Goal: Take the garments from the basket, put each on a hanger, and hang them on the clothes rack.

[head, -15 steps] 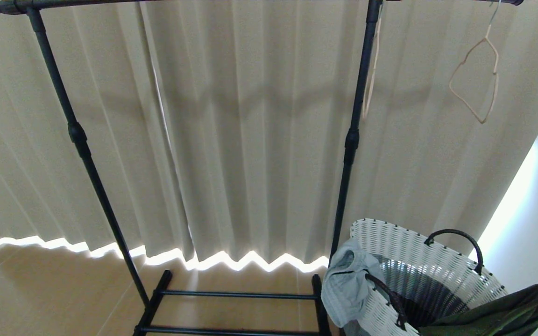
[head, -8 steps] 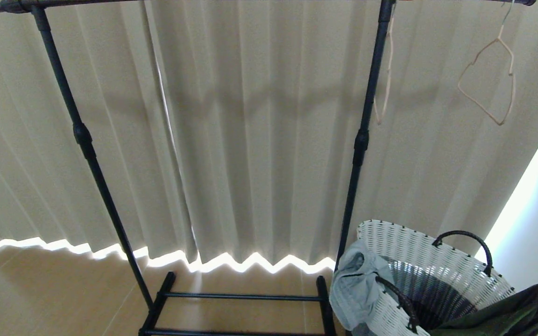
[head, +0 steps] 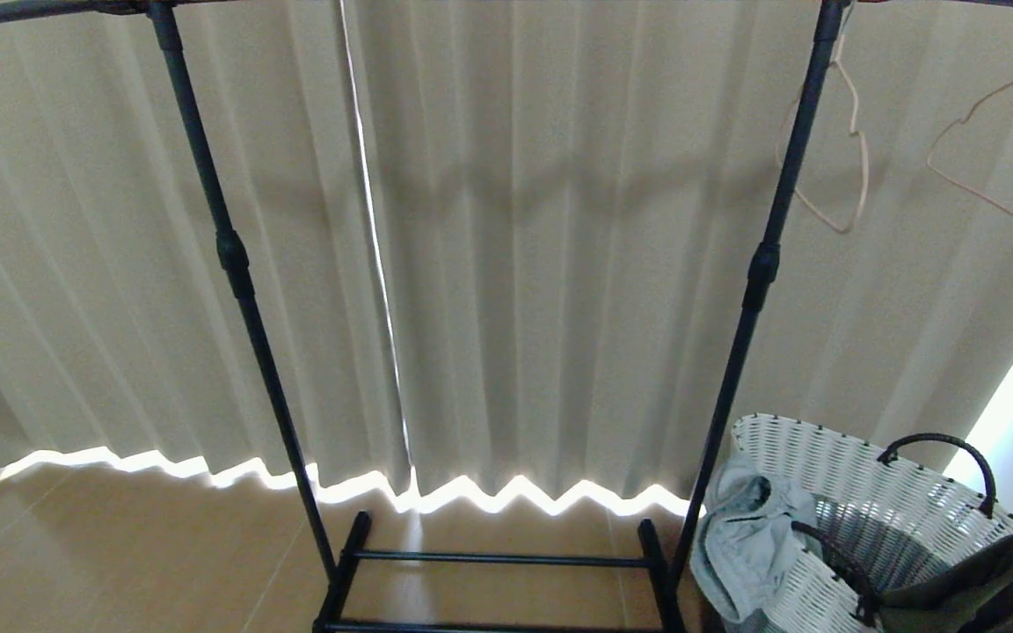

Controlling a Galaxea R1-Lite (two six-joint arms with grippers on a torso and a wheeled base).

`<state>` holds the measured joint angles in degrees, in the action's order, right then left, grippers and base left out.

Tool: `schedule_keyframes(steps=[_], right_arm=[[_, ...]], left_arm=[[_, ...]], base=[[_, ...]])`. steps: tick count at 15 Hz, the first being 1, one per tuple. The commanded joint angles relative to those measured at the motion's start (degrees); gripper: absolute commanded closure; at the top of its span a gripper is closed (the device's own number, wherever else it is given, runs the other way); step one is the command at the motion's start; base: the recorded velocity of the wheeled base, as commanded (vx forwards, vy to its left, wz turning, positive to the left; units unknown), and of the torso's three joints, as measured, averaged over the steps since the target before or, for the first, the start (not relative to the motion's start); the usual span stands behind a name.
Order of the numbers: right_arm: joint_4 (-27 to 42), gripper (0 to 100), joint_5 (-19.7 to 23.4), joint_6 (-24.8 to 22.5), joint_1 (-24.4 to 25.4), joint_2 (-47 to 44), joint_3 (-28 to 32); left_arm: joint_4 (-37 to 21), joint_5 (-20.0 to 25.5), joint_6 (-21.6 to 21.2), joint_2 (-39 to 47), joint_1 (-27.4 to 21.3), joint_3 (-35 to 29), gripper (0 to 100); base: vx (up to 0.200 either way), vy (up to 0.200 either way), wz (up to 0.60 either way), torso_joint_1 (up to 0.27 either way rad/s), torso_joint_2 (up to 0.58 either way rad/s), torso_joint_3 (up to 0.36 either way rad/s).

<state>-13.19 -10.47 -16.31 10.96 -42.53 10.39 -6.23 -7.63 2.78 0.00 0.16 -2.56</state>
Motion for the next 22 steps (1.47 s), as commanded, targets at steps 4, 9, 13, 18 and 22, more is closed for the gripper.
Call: schedule_keyframes(steps=[4,9,13,18,22], right_arm=[[0.0,100,0.0,0.0,0.0,-0.1,0.2],[0.0,100,0.1,0.0,0.0,0.7,0.2],[0.0,100,0.1,0.0,0.0,0.6,0.6],[-0.2,100,1.2,0.1,1.4,0.6,2.9],[0.1,100,1.7,0.1,6.9,-1.8,9.9]], left_arm=[[0.0,0.0,-0.1,0.0,0.0,0.0,0],[0.0,-0.1,-0.2,0.0,0.0,0.0,0],[0.0,0.0,-0.8,0.0,0.0,0.1,0],[1.7,3.4,-1.2,0.0,0.0,-0.1,0],[6.4,18.9,-2.8,1.0,-0.2,-6.3,0]], base=[[0.000,0.050,0.00,0.001,0.00,0.001],[0.000,0.000,0.00,0.000,0.00,0.000],[0.000,0.000,0.00,0.000,0.00,0.000],[0.000,0.000,0.00,0.000,0.00,0.000],[0.000,0.000,0.00,0.000,0.00,0.000]])
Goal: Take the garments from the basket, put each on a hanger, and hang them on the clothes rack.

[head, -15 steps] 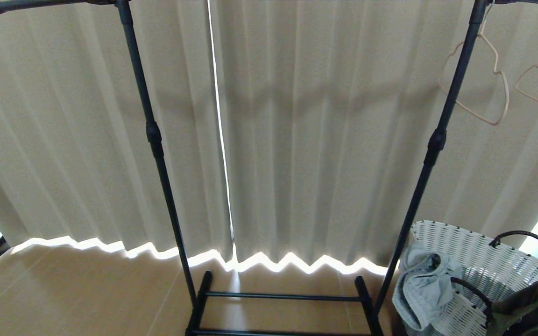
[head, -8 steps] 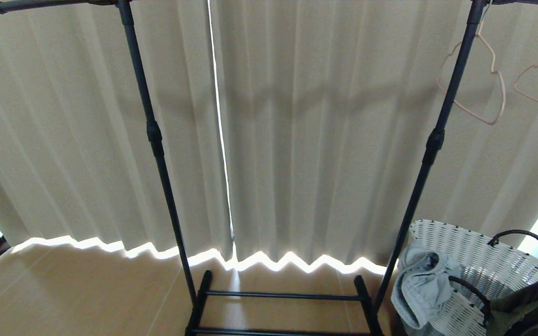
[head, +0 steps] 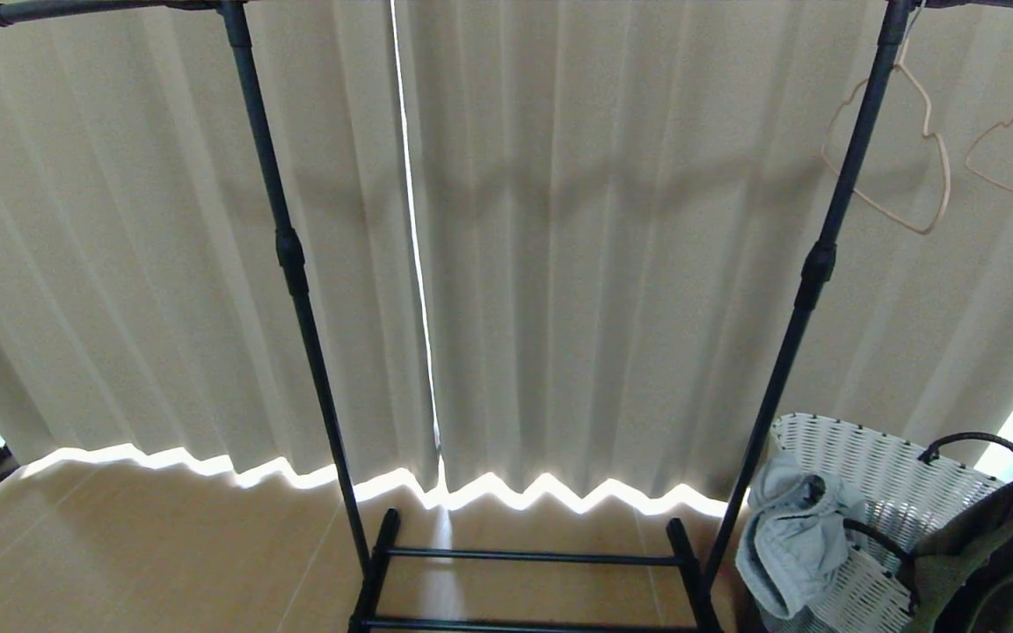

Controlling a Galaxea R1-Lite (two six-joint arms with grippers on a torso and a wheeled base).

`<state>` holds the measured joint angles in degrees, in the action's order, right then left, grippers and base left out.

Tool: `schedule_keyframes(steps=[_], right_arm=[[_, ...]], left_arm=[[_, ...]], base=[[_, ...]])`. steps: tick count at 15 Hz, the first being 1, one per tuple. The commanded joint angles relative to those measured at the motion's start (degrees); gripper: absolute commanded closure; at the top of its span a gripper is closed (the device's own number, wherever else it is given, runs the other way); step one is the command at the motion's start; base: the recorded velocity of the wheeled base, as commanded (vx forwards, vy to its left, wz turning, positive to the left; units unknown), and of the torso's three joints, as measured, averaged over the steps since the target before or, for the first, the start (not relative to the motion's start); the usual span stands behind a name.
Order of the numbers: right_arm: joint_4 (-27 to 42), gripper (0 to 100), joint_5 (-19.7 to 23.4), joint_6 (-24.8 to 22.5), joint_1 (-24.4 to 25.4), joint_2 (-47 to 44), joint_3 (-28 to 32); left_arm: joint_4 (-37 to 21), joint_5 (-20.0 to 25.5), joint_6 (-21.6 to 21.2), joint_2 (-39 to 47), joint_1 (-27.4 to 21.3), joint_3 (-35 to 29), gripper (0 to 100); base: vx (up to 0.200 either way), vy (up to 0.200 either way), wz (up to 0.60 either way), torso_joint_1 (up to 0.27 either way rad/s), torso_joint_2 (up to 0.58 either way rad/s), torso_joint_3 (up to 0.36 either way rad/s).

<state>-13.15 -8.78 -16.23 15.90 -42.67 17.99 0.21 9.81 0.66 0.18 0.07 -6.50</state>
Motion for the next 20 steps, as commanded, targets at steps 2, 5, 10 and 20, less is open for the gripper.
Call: schedule_keyframes(steps=[2,5,10,20], right_arm=[[0.7,100,0.0,0.0,5.5,-5.1,7.3],[0.8,100,0.2,1.5,9.7,-10.7,12.7],[0.8,100,0.3,13.2,15.4,-18.9,23.4],[-0.3,100,7.5,17.6,20.6,-20.6,28.3]], left_arm=[[0.2,6.5,-3.5,7.7,-0.5,-6.1,0],[0.5,14.6,-3.6,19.5,-0.5,-11.3,0],[2.0,19.7,-3.7,45.6,-6.0,-27.1,0],[24.5,-4.9,-2.3,86.0,-48.0,-36.6,0]], base=[[0.000,0.000,0.00,0.000,0.00,0.000],[0.000,0.000,0.00,0.000,0.00,0.000],[0.000,0.000,0.00,0.000,0.00,0.000],[0.000,0.000,0.00,0.000,0.00,0.000]])
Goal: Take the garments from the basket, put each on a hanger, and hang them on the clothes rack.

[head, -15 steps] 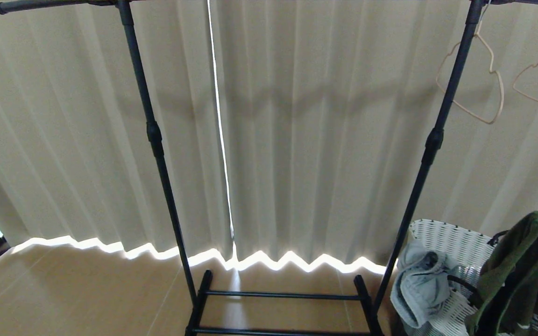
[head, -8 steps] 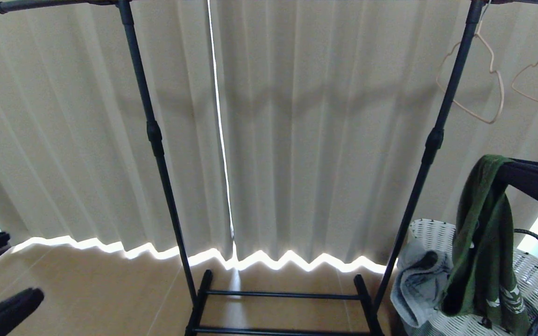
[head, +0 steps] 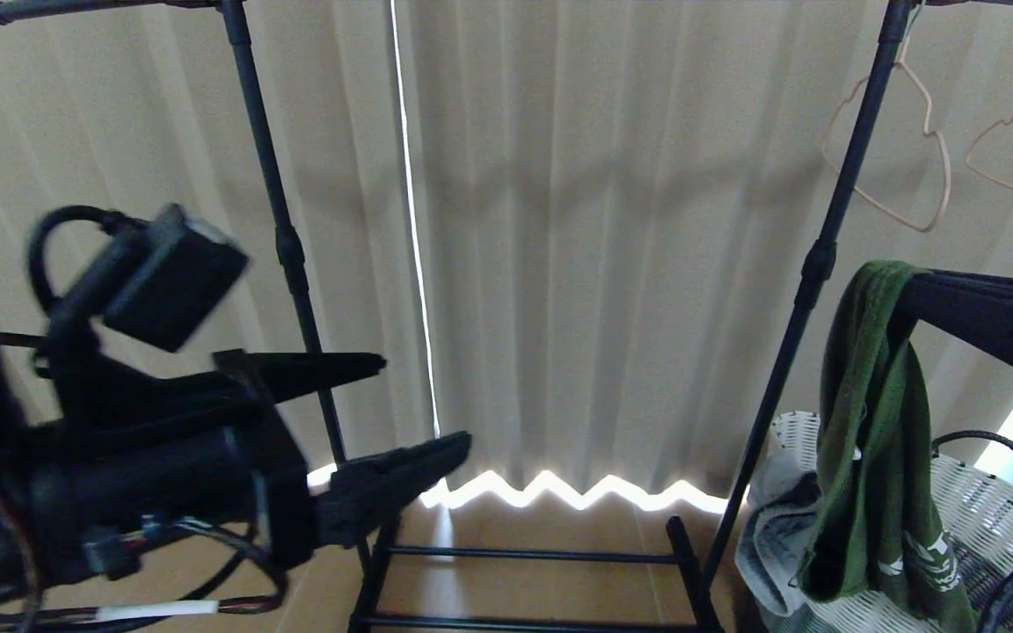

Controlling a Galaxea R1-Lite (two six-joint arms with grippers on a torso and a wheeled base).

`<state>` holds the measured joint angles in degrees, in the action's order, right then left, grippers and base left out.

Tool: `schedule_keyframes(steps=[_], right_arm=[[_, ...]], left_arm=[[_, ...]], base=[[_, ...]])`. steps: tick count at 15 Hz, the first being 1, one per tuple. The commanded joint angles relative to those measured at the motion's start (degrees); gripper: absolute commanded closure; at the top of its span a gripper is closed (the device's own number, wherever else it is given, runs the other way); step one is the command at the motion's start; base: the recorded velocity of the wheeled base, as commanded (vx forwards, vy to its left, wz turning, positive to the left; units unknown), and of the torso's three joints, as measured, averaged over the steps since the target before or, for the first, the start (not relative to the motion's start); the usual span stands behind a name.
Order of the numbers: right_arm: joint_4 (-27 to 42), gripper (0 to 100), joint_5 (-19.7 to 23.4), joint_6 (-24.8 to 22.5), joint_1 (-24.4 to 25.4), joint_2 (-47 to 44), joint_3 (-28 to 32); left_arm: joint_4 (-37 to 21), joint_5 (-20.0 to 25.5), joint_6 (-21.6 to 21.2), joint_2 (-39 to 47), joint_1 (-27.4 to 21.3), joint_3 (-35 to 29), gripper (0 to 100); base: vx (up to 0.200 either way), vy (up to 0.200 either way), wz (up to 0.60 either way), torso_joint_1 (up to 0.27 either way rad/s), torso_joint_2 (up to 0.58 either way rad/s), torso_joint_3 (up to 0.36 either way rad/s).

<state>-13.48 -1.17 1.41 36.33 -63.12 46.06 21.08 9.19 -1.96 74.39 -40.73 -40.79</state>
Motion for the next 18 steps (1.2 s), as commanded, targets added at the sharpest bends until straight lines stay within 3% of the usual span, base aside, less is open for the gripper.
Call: schedule_keyframes(steps=[1,3,8,12,15,18], right_arm=[[0.0,100,0.2,0.0,0.2,-0.2,0.7],[0.0,100,0.3,0.0,1.8,0.1,1.9],[0.0,100,0.3,0.1,3.0,0.5,2.6],[0.0,100,0.3,0.1,3.2,0.9,2.5],[0.1,100,0.3,0.1,3.2,1.6,2.5],[0.1,100,0.3,0.1,3.2,1.6,2.4]], left_arm=[[4.9,-5.9,1.2,15.0,-9.5,-3.4,0],[7.8,-9.2,5.0,23.4,-16.2,-8.1,0],[9.2,-13.5,9.2,34.5,-22.9,-18.0,0],[12.4,-14.3,10.6,40.4,-24.1,-22.0,0],[12.4,-19.1,10.7,45.3,-23.3,-27.1,0],[12.1,-19.3,10.6,48.0,-23.0,-29.3,0]], base=[[0.000,0.000,0.00,0.000,0.00,0.000],[0.000,0.000,0.00,0.000,0.00,0.000],[0.000,0.000,0.00,0.000,0.00,0.000],[0.000,0.000,0.00,0.000,0.00,0.000],[0.000,0.000,0.00,0.000,0.00,0.000],[0.000,0.000,0.00,0.000,0.00,0.000]])
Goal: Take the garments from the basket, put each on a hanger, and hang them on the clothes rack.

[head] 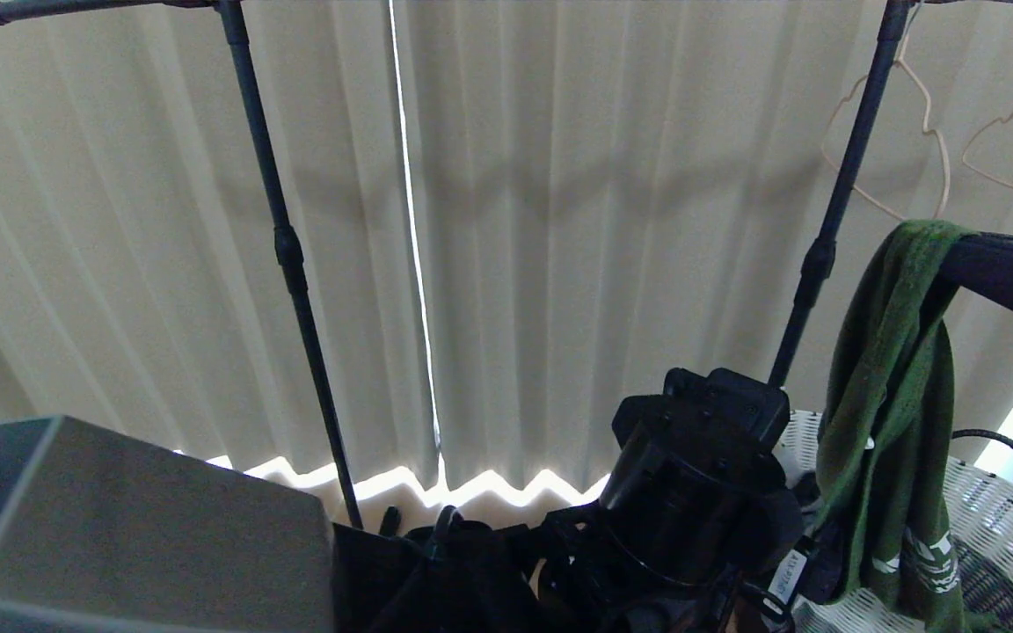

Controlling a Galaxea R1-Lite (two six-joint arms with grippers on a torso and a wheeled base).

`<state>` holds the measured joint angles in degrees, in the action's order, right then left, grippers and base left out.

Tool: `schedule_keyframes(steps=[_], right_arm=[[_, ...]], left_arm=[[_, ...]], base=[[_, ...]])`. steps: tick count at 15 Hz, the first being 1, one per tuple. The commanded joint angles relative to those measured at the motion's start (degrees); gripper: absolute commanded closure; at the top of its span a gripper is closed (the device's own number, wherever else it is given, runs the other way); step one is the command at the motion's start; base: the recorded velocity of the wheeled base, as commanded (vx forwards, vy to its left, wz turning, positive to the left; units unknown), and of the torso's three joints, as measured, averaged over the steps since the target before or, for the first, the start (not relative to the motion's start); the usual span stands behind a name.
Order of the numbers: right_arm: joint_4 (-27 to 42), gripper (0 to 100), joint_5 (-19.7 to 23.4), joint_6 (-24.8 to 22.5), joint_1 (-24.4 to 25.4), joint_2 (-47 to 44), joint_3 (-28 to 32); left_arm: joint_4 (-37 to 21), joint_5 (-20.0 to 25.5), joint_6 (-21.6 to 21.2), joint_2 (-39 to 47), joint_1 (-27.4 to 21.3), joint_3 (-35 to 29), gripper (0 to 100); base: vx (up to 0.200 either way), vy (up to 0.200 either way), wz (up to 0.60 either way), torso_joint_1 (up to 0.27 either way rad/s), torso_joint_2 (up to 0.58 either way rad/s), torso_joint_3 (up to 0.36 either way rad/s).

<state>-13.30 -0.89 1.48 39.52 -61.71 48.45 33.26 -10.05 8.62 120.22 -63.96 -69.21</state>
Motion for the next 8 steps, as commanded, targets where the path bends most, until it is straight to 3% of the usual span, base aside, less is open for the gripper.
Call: schedule_keyframes(steps=[1,6,7,8], right_arm=[[-0.1,100,0.0,-0.1,0.0,0.3,0.1],[-0.1,100,0.1,-0.1,0.0,0.2,0.1],[-0.1,100,0.0,-0.1,0.0,0.2,0.1],[-0.1,100,0.0,-0.1,-0.1,0.2,0.0]], left_arm=[[-0.1,-0.1,-0.2,2.8,0.9,-1.0,0],[-0.1,-0.1,-0.3,3.0,1.3,-0.6,0],[0.1,-0.2,-0.4,2.9,1.5,-0.6,100],[0.1,-0.2,-0.4,2.7,1.5,-0.4,100]], base=[[0.000,0.000,0.00,0.000,0.00,0.000],[0.000,0.000,0.00,0.000,0.00,0.000],[0.000,0.000,0.00,0.000,0.00,0.000],[0.000,0.000,0.00,0.000,0.00,0.000]])
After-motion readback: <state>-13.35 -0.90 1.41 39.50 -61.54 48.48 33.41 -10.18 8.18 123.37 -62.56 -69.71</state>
